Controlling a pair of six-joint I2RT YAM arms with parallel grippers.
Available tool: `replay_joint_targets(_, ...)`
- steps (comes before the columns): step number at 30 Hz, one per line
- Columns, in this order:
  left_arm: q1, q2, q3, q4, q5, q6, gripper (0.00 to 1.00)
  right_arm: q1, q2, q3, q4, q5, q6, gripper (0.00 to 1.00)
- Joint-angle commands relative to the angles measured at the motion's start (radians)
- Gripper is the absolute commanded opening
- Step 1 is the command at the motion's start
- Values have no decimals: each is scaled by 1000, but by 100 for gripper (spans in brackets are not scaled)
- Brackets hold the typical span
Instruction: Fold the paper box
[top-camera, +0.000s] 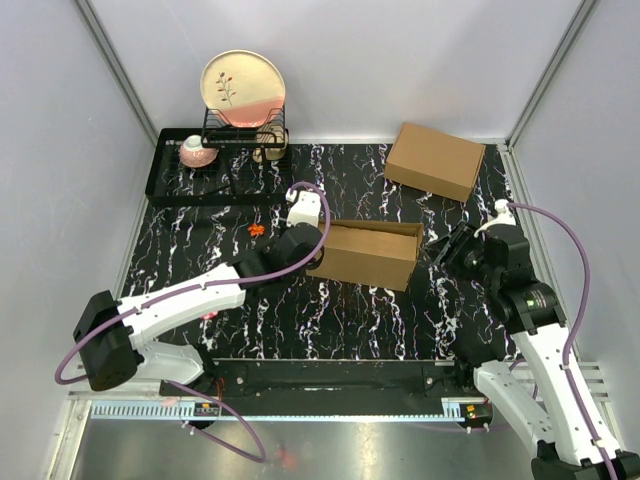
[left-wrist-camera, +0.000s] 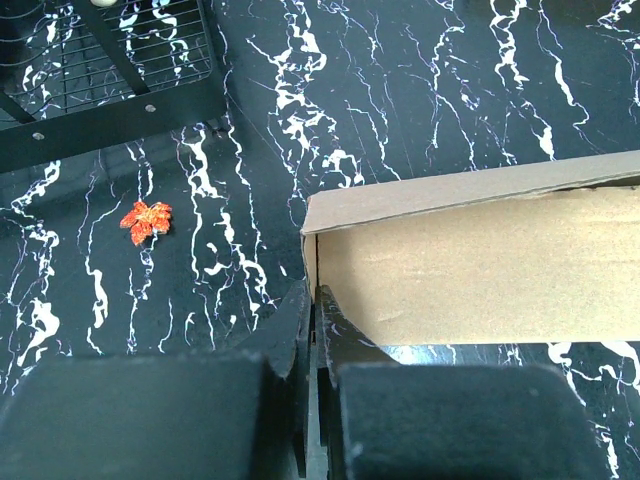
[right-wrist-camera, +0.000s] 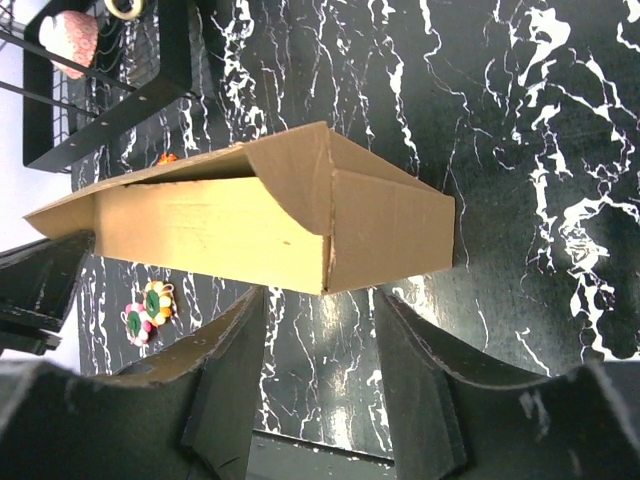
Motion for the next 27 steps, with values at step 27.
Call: replay_joint_targets(27, -19, 74, 6, -173, 25, 24, 0, 3, 223, 109, 182, -4, -87, 35)
